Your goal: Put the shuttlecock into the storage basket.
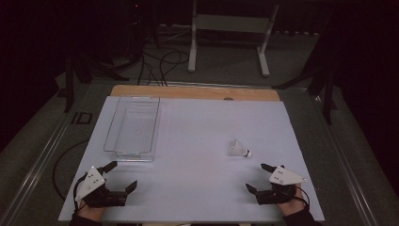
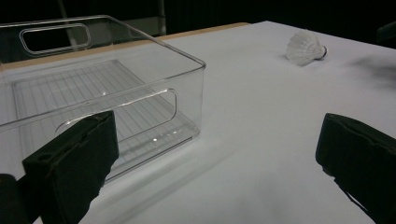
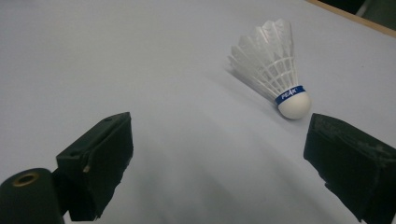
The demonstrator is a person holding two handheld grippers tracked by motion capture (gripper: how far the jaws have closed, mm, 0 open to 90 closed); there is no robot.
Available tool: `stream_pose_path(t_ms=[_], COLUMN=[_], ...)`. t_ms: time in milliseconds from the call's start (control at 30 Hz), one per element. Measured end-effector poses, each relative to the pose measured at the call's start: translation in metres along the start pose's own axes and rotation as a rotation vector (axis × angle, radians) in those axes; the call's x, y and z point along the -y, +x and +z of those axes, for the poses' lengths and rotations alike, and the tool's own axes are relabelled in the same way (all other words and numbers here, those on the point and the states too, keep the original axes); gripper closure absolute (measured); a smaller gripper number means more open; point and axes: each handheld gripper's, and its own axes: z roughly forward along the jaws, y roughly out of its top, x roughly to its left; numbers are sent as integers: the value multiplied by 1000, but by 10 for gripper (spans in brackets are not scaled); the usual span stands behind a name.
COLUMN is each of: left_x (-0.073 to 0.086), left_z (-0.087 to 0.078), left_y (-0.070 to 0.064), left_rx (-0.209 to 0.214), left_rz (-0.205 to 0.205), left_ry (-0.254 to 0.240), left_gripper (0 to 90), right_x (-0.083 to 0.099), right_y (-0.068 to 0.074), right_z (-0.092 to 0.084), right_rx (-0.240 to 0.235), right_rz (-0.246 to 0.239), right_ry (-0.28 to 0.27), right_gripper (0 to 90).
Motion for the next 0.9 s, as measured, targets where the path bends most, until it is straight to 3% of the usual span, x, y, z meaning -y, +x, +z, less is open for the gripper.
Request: stream_pose_path(t_ms=[367, 733, 900], left_x=[0, 0, 0], left_z=[0, 1, 1], left_y=[0, 0, 0], left_rx=[2, 4, 5], left_rz=[-3, -1, -3], left_ry=[-1, 3, 2], left_gripper=[1, 1, 1], right_x=[-6, -22, -28], right_y=[2, 14, 13], right_z=[-7, -18, -23], right_rx=[-4, -14, -8], right_rz=[-12, -95, -82], right_ry=[-37, -27, -32], right_gripper=[80, 79, 79])
